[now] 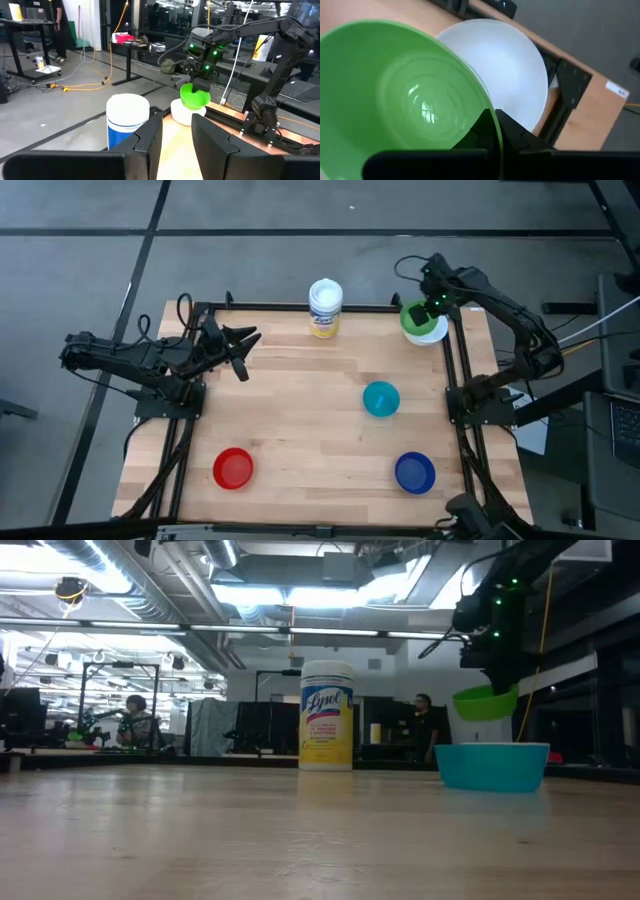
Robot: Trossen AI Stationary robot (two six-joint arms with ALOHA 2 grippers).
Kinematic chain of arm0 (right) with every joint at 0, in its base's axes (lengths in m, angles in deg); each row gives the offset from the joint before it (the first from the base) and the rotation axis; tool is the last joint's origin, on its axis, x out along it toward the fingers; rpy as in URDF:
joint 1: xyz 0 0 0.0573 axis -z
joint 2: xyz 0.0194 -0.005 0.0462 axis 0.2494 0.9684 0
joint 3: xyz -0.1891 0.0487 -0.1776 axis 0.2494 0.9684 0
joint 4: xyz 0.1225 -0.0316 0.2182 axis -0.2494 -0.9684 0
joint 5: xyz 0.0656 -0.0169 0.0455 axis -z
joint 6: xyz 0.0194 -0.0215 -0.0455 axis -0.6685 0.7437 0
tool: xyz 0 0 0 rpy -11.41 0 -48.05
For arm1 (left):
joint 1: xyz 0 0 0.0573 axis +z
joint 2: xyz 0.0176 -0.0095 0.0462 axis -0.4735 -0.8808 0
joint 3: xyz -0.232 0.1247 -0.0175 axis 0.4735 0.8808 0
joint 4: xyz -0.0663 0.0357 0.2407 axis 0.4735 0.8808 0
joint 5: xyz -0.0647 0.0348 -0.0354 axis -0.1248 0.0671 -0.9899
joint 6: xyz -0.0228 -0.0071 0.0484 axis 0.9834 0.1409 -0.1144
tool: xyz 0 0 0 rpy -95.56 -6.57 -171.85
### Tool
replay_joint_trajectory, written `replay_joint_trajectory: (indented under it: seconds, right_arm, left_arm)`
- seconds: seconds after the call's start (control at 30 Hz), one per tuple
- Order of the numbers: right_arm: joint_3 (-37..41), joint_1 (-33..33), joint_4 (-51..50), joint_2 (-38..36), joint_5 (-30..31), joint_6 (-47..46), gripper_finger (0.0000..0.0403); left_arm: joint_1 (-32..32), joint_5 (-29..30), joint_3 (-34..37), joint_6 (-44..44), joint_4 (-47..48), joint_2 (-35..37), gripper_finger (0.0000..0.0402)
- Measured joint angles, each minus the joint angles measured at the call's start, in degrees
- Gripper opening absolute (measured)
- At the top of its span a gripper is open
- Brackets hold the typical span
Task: Nest bowls inside each other
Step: Stack the green bowl on the white bowl
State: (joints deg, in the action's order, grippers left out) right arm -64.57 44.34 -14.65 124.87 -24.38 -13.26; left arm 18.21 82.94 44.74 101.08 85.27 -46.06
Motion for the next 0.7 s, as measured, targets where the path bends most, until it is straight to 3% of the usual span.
replay_joint_trajectory:
  seconds: [0.17,0.4,0.7]
  right_arm:
    - [-0.1,-0.1,3.0,0.2,0.4,-2.2,0.0002]
    - [0.1,-0.7,7.8,1.5,6.2,-10.6,0.0002]
    - [-3.2,2.5,8.6,1.5,2.1,-24.8,0.0001]
  left_arm:
    - [0.1,0.0,0.0,-0.4,-0.6,0.0,0.0100]
    - [-0.1,-1.0,0.0,-0.6,-2.8,0.0,0.0100]
    - [-0.1,-7.5,0.0,-3.4,-7.4,0.0,0.0100]
